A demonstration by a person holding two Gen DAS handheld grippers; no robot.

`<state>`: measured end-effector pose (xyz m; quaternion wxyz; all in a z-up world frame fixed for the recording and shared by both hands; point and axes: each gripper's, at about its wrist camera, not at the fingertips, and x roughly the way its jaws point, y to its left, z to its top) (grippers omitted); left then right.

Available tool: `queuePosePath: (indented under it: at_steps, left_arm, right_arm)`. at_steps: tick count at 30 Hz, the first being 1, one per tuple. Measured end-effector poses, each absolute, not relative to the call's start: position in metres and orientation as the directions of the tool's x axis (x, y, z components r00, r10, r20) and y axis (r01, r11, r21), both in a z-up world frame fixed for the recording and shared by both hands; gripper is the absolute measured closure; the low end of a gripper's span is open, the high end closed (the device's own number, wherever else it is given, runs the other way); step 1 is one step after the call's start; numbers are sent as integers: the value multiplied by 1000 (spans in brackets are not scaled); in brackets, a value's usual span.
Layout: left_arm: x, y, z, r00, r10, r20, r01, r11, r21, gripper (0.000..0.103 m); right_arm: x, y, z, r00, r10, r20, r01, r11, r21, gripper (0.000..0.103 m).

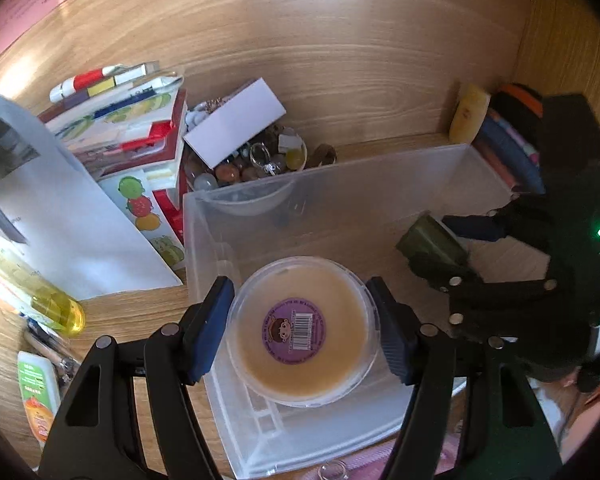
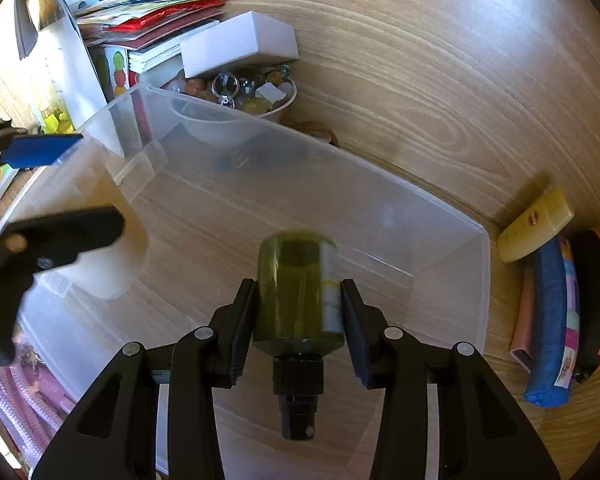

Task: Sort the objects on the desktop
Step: 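Release the bottle and tape roll into the clear box with both grippers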

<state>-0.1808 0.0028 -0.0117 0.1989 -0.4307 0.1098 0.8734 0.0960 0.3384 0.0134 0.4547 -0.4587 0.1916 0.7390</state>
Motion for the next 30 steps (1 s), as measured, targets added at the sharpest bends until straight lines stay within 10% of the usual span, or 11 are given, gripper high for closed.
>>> queuePosePath:
  at_steps: [11,30]
  left_arm:
    - [-162,11,12,-597,285,-750,-490,-870,59,45]
    - [-98,-44,47,-638,330,-696,-430,-902,-34,19]
  right_arm:
    - [108,326,37,-182,520,-835,-866,-487,-114,44]
    - [139,246,88,-268,657,-705,-897,-437,-67,26]
